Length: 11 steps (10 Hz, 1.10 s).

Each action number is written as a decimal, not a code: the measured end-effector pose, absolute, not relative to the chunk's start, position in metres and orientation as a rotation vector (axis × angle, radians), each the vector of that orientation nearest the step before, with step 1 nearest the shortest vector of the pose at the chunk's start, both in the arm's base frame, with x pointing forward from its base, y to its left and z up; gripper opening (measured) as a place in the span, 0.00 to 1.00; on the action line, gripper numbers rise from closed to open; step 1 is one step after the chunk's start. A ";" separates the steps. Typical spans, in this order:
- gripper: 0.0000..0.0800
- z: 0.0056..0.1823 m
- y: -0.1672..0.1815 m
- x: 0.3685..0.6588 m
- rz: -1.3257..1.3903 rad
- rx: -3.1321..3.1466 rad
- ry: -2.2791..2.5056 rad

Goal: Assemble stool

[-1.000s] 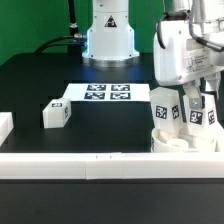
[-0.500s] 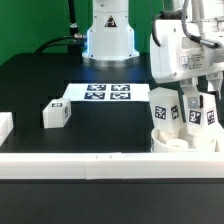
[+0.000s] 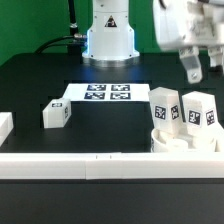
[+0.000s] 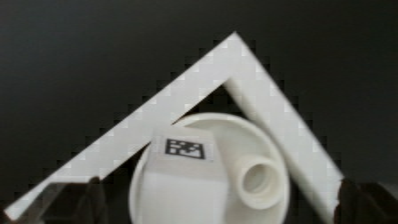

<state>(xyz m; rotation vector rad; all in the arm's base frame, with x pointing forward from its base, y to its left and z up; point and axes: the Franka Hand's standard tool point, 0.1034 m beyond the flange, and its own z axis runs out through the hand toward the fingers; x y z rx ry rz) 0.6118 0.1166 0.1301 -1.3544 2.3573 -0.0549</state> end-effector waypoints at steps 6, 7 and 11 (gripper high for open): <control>0.81 0.128 0.119 0.612 -0.145 -2.218 1.798; 0.81 0.128 0.116 0.615 -0.155 -2.391 1.599; 0.81 0.126 0.109 0.619 -0.191 -2.607 1.269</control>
Offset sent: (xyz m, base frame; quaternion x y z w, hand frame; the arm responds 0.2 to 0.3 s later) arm 0.0000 0.0000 0.0000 0.0000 0.0000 -0.1296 0.9916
